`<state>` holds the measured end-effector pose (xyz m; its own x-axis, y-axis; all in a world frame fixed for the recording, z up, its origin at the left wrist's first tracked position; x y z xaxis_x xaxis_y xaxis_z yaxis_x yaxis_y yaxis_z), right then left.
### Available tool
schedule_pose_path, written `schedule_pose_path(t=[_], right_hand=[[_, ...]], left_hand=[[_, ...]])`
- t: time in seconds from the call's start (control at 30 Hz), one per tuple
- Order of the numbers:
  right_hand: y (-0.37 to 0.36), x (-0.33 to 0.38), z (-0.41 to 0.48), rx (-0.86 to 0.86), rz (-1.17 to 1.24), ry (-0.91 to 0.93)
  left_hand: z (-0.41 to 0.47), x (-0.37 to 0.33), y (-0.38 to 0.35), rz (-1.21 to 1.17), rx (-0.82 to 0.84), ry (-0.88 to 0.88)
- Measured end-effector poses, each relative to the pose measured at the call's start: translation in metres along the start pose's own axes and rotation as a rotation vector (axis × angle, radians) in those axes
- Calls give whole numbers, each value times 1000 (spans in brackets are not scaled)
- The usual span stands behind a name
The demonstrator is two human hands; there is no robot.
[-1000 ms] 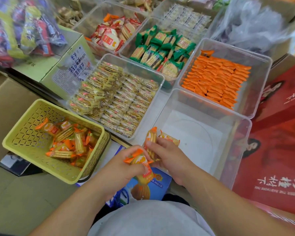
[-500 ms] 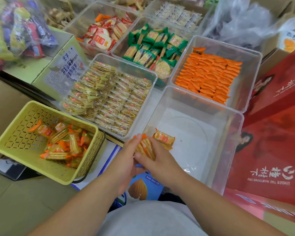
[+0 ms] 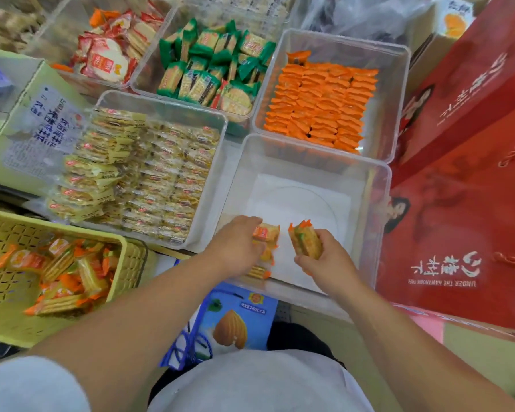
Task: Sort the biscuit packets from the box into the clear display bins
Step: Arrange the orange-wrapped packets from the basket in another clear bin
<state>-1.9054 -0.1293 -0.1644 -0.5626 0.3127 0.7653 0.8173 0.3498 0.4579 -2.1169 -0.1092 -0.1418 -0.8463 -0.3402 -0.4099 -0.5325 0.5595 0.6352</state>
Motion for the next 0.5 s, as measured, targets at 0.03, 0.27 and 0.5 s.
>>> schedule_pose_path(t=[0.03,0.27,0.5], right_hand=[[0,-6,1,-1,-28,0],[-3,-31,-7,-26,-102,9],[-3,-34,-4,-36,-74,-19]], left_hand=[[12,-2,-3,117,8,-32],[70,-16,-27,710,65,-99],[72,-13,-28,782,112,-128]])
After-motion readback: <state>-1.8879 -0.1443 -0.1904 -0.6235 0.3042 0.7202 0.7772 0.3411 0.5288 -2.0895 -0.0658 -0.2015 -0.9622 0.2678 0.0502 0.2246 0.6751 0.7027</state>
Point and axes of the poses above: each hand's wrist, its own z-axis towards the middle knuckle, its own y-axis out of the back of the hand, x = y × z, the point moved 2 cm from there along z, towards the middle knuckle, and after that the axes turned 9 degrees about y, right-handed, at the moved point
